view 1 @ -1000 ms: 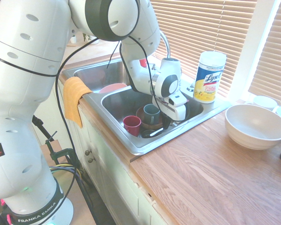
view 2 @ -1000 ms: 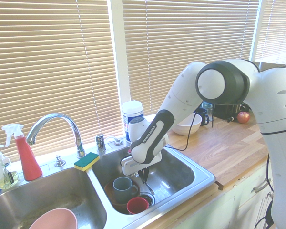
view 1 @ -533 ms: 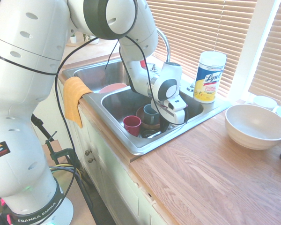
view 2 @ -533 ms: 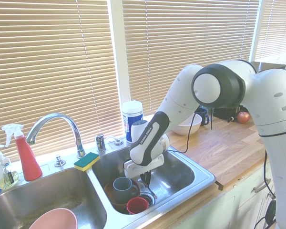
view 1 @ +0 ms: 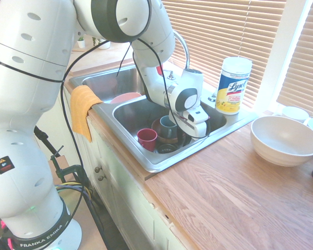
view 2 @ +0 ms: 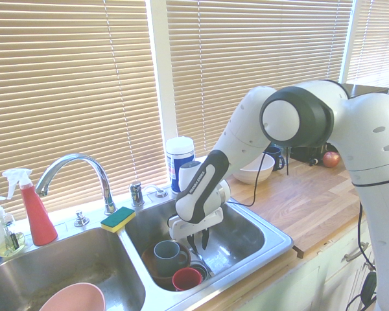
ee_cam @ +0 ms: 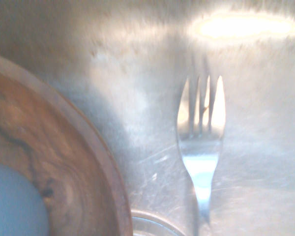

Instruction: Put the fork into the sink

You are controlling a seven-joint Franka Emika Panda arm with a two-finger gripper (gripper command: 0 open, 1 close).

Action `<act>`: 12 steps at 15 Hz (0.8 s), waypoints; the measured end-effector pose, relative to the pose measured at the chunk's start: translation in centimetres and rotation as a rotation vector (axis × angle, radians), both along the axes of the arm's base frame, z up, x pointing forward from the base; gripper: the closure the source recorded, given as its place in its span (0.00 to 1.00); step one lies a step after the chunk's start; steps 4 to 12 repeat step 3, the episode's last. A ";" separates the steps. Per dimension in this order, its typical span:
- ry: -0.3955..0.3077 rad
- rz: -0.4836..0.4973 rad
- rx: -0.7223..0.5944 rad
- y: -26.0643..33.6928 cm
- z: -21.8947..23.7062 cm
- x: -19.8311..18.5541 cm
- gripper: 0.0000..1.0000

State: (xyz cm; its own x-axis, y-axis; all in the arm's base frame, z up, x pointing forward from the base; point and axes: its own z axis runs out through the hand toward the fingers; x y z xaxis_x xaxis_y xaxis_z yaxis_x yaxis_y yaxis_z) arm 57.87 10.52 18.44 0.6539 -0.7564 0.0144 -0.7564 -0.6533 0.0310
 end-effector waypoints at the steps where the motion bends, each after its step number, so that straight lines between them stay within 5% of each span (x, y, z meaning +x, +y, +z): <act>1: -0.006 0.004 -0.003 0.0 2.1 -0.1 0.00; 3: -0.012 0.013 -0.008 0.0 7.8 -0.9 0.00; 12: -0.012 0.013 -0.008 0.0 7.8 -0.9 0.00</act>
